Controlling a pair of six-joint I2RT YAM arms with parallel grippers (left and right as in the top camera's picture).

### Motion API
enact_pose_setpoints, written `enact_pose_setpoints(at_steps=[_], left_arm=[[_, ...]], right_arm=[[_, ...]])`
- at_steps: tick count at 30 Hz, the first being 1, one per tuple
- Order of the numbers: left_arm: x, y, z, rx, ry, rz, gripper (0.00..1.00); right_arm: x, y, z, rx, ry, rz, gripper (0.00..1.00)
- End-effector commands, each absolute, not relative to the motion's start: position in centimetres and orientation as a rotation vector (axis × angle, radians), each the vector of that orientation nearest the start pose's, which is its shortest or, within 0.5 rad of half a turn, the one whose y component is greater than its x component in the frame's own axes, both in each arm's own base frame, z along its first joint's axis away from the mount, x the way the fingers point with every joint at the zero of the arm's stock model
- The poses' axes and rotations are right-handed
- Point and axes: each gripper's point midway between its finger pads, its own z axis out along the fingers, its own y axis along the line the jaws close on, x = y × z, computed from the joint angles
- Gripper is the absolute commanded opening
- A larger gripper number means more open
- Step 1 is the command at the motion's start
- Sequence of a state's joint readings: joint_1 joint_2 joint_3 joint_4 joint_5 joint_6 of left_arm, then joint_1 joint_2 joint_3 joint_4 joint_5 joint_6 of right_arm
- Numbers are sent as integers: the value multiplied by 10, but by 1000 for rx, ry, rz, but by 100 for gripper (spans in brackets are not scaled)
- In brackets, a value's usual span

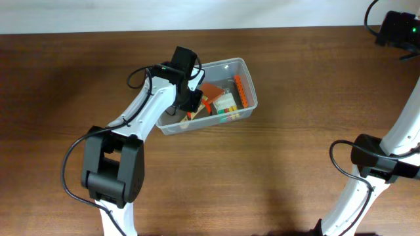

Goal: Pack container

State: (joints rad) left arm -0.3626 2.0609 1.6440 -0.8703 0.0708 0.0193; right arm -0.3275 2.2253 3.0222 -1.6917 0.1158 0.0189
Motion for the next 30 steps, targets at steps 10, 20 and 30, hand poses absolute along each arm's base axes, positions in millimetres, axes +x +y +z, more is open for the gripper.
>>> enact_pose_setpoints(at_steps=[10,20,30], left_arm=[[452,-175,126,526,2724,-162,62],[492,10,288,-259,2483,168,82],[459,112,274,-537,2552,231,98]], right_arm=[[427,-168,359,480,2404,-289,99],[427,-168,359,480,2404,-289,99],[427,-168,359,479,2404,-289,99]])
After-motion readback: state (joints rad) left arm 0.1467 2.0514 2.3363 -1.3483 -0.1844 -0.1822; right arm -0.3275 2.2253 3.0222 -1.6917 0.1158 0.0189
